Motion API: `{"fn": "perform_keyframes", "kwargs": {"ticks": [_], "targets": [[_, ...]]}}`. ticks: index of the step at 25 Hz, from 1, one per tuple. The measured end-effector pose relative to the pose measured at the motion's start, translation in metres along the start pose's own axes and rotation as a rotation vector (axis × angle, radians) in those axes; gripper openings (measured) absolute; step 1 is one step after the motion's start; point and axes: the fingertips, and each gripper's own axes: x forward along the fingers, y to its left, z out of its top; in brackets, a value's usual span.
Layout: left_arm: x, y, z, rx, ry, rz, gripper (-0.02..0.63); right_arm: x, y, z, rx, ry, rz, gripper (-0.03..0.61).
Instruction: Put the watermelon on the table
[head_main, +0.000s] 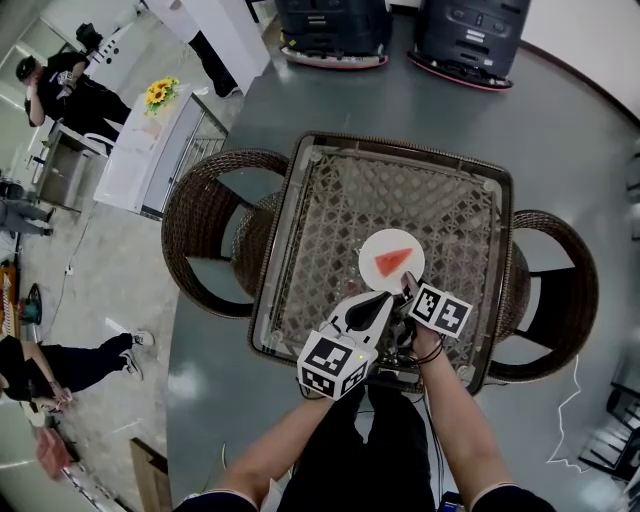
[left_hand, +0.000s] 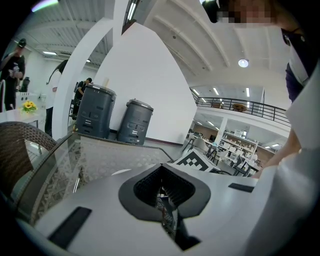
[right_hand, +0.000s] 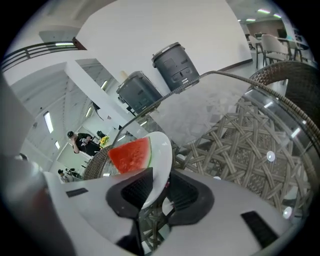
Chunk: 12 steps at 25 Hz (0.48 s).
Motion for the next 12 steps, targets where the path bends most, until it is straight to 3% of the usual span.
{"fn": "perform_keyframes", "kwargs": {"ticks": [12], "targets": [[0.0019,-0.0012,-0.0018,-0.002,0.003,-0.009,0.005,-0.0041,-0.0034,-0.0002,-0.135,0.002,-0.065,0.112]]}}
